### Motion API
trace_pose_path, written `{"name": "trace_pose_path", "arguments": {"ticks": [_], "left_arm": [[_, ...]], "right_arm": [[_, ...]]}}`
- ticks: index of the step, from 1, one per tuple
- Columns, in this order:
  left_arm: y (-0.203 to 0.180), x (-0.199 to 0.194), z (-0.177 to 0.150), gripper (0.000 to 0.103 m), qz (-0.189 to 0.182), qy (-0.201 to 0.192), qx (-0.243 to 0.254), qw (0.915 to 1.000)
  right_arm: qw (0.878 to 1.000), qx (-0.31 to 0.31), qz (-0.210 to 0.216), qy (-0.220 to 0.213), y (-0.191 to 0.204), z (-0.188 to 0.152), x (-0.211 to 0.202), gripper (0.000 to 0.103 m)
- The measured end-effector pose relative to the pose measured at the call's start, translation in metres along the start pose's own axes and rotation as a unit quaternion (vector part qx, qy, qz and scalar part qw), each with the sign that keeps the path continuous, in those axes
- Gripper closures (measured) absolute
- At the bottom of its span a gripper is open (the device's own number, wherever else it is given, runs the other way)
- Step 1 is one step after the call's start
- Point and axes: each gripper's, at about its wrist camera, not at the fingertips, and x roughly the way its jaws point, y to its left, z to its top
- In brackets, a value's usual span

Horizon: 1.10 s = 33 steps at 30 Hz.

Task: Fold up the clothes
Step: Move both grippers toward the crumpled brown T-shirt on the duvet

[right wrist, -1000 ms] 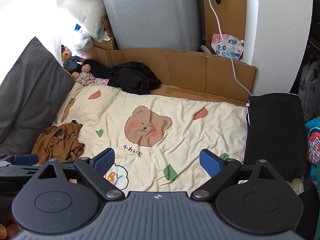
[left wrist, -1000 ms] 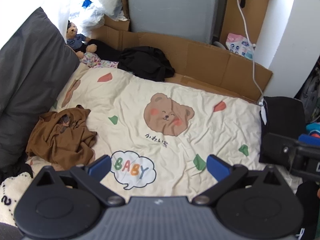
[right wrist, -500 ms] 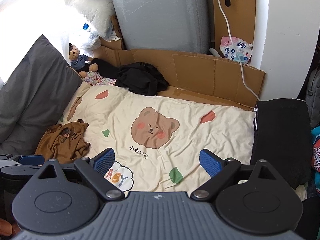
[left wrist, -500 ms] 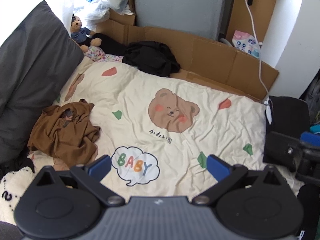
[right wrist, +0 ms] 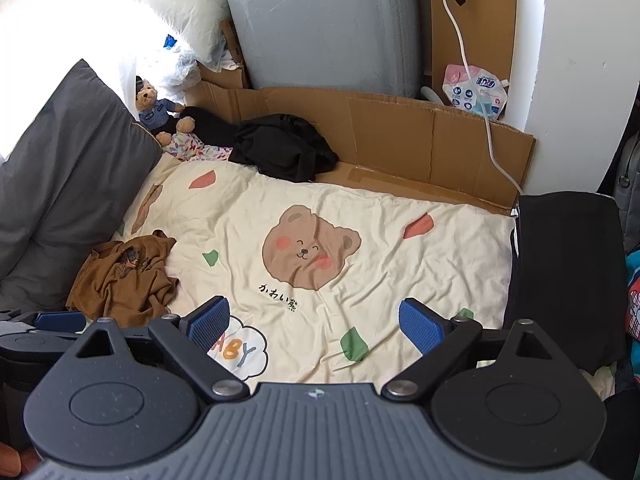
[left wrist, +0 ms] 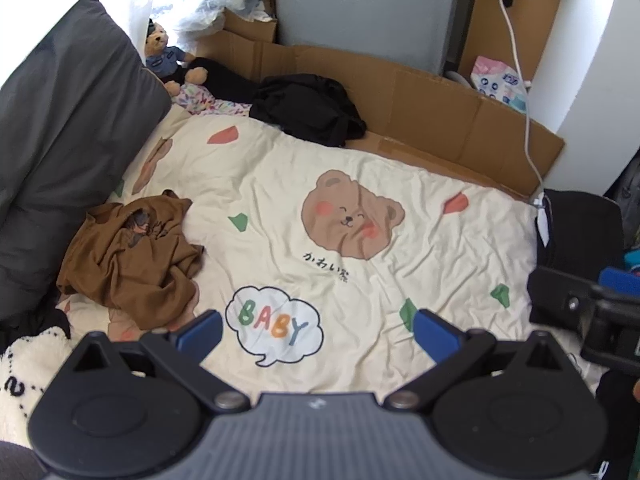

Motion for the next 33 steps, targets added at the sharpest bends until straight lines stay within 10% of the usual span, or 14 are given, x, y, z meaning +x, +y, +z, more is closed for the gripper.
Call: {"name": "trace_pose_path", "arguments": {"ticks": [33], "left_arm": [[-0.005,0.004,0.006,0.0,0.003,0.008,-0.003,1.0]], "right_arm": [[1.0,0.009,-0.007,0.0,-0.003,-0.006,-0.002,0.008]]}}
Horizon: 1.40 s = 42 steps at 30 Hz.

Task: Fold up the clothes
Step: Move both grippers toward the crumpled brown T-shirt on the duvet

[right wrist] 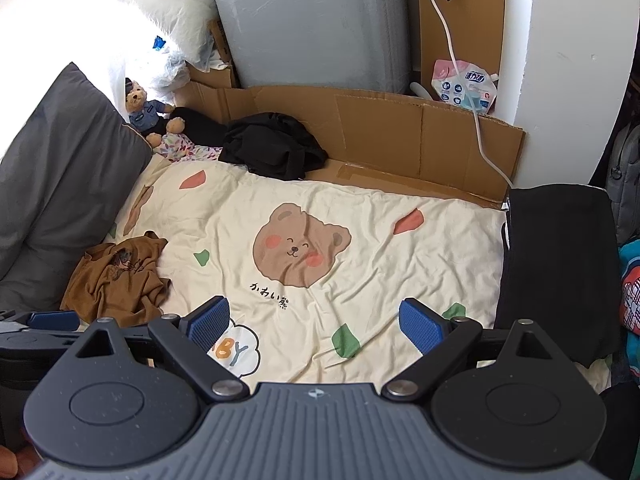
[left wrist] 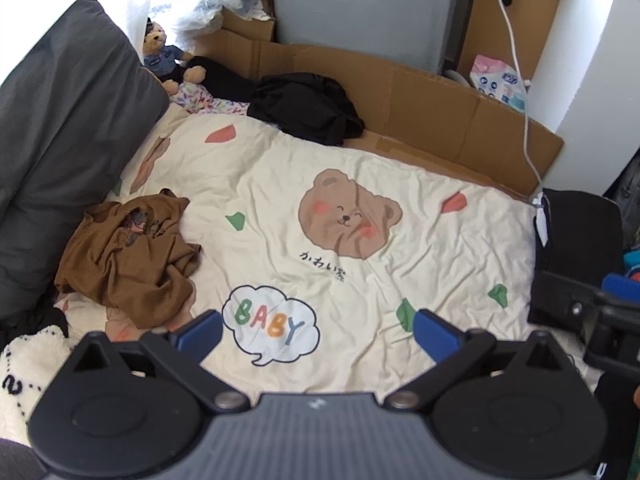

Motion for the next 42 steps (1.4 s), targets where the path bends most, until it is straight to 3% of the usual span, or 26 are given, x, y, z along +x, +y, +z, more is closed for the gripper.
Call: {"name": "trace_pose_path", "arguments": {"ticks": [19,25,32,37,42], "left_arm": [[0.001,-0.004,0.006,0.0,-0.002,-0.018,-0.021,0.9996],[-0.012,-0.02,0.01,0.0,-0.01,-0.051,-0.011,0.9986],[-0.026,-0.019,0.022,0.0,0.0,-0.054,-0.005,0.9986],[-0.027,-0.019,0.031,0.0,0.015,-0.064,-0.015,0.9977],[-0.014,-0.009,0.047,0.0,0.039,-0.054,-0.032,0.9973]], "right_arm": [[0.999,-0.003,0.0,-0.035,-0.008,0.007,-0.008,0.008],[0.999,0.017,0.038,-0.016,-0.021,0.017,-0.012,0.008],[1.0,0.003,-0.01,-0.024,-0.016,0.022,-0.037,0.008],[1.0,-0.015,-0.003,-0.021,-0.015,0.036,-0.031,0.008],[0.998,-0.03,0.045,-0.022,-0.018,0.068,-0.022,0.008]]}}
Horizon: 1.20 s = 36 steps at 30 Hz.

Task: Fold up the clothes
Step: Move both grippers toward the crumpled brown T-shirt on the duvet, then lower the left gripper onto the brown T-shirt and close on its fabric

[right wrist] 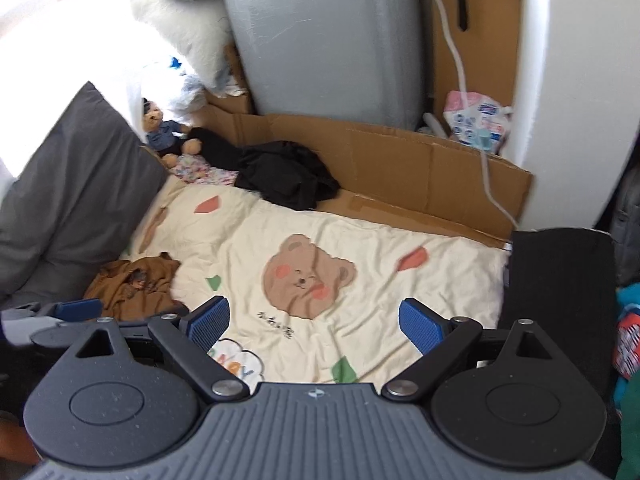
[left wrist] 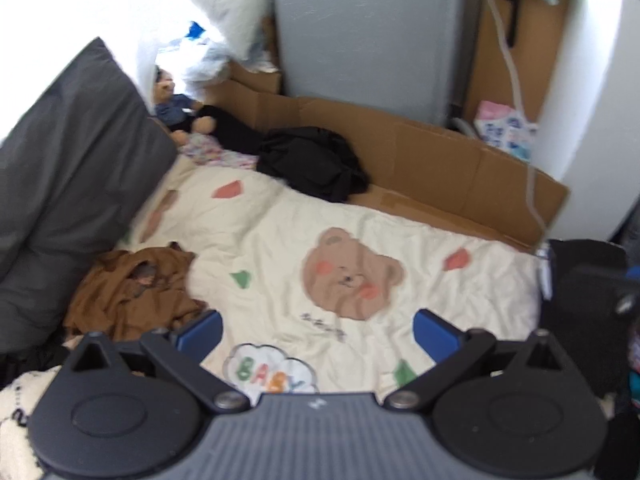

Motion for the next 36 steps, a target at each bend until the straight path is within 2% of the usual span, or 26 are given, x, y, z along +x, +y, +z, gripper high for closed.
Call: {"name": "trace_pose_path", "arguments": {"ticks": [4,9,17,21,24,29,33,36], "left_arm": [[0.012,0.01,0.014,0.0,0.005,0.003,-0.01,0.9999],[0.01,0.038,0.029,0.0,0.032,0.019,-0.006,0.9993],[0.007,0.109,0.046,0.0,0.043,0.049,0.025,0.9976],[0.015,0.131,0.048,0.002,0.058,0.06,0.007,0.9965],[0.027,0.139,0.051,0.003,0.053,0.067,-0.029,0.996],[0.04,0.143,0.052,0.003,0.056,0.083,-0.048,0.9939],[0.052,0.145,0.049,0.004,0.026,0.1,-0.041,0.9938],[0.065,0.141,0.046,0.004,0.047,0.127,-0.056,0.9891]], "right_arm": [[0.999,-0.032,-0.009,-0.036,-0.003,0.018,0.011,0.008],[0.999,-0.018,0.028,0.004,-0.022,0.034,0.052,0.008],[0.997,-0.044,0.06,0.021,-0.039,0.046,0.138,0.008],[0.995,-0.051,0.075,0.034,-0.043,0.05,0.177,0.008],[0.994,-0.052,0.082,0.046,-0.042,0.05,0.2,0.008],[0.992,-0.073,0.087,0.061,-0.032,0.045,0.221,0.008],[0.989,-0.099,0.093,0.055,-0.017,0.044,0.231,0.008],[0.99,-0.091,0.096,0.051,-0.005,0.046,0.235,0.008]]}}
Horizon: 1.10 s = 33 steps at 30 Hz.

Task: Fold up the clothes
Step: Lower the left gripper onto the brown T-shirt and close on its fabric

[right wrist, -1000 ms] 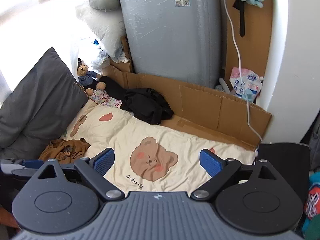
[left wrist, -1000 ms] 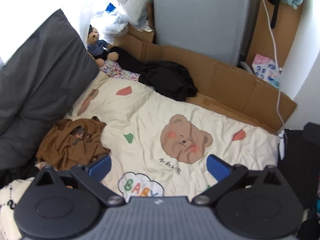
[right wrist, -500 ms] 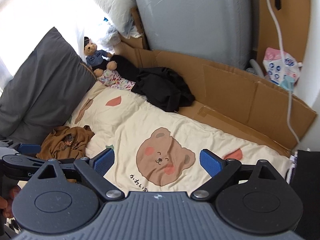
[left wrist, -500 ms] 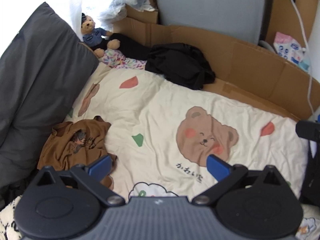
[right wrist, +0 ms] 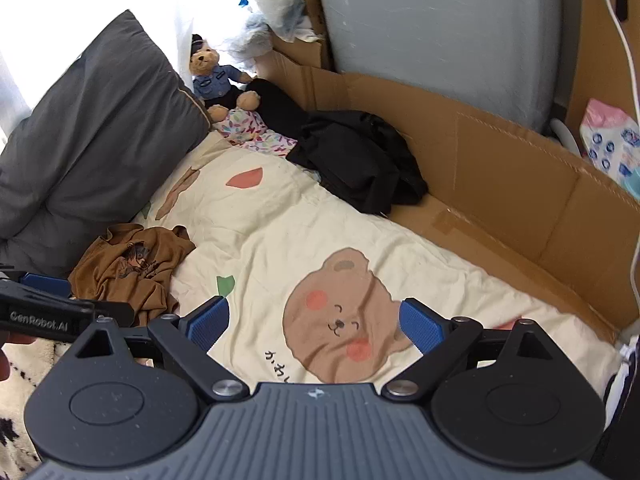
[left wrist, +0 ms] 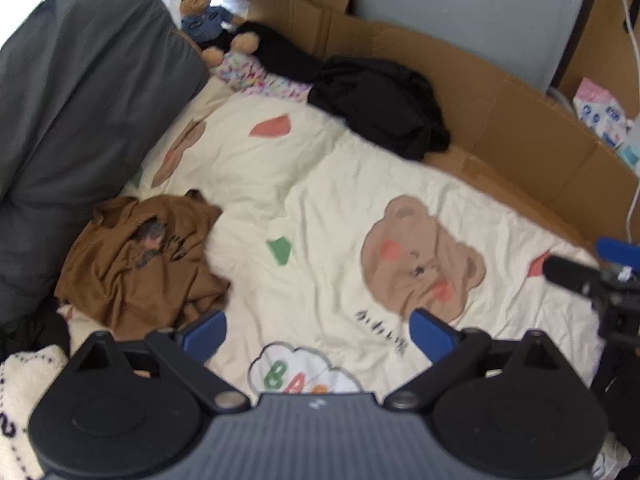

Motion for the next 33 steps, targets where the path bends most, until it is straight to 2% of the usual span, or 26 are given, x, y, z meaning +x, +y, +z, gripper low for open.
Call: {"name": "trace_pose_path", "arguments": {"ticks": [3,6,8,11,14,19,24,28,33], "left_arm": [[0.009,-0.017,-0.003,0.003,0.031,-0.016,-0.004,0.9994],[0.017,-0.033,-0.005,0.003,0.023,-0.037,-0.011,0.999],[0.023,-0.039,-0.007,0.003,0.007,-0.038,-0.017,0.9991],[0.031,-0.046,-0.008,0.004,-0.003,-0.049,0.005,0.9988],[0.046,-0.047,-0.004,0.004,-0.024,-0.07,0.015,0.9971],[0.078,-0.013,0.009,0.009,-0.046,-0.057,-0.001,0.9973],[0.122,0.029,0.01,0.016,-0.014,-0.039,-0.014,0.9991],[0.158,0.062,0.009,0.036,-0.006,-0.01,-0.027,0.9996],[0.192,0.107,-0.002,0.036,-0.004,0.022,-0.047,0.9986]], "right_arm": [[1.0,0.023,0.007,-0.005,0.009,0.0,-0.003,0.008],[1.0,0.013,-0.012,-0.005,0.027,-0.006,-0.013,0.008],[0.999,0.035,-0.019,0.004,0.035,-0.01,-0.026,0.008],[0.998,0.054,-0.027,0.012,0.044,-0.011,-0.036,0.008],[0.999,0.044,-0.031,0.006,0.054,-0.009,-0.041,0.008],[0.999,-0.002,-0.044,0.002,0.072,-0.005,-0.034,0.008],[1.0,-0.008,-0.028,0.005,0.074,-0.01,-0.01,0.008],[0.999,0.012,-0.006,0.043,0.073,-0.017,0.02,0.013],[0.999,-0.008,0.018,0.051,0.08,-0.02,0.036,0.015]]}}
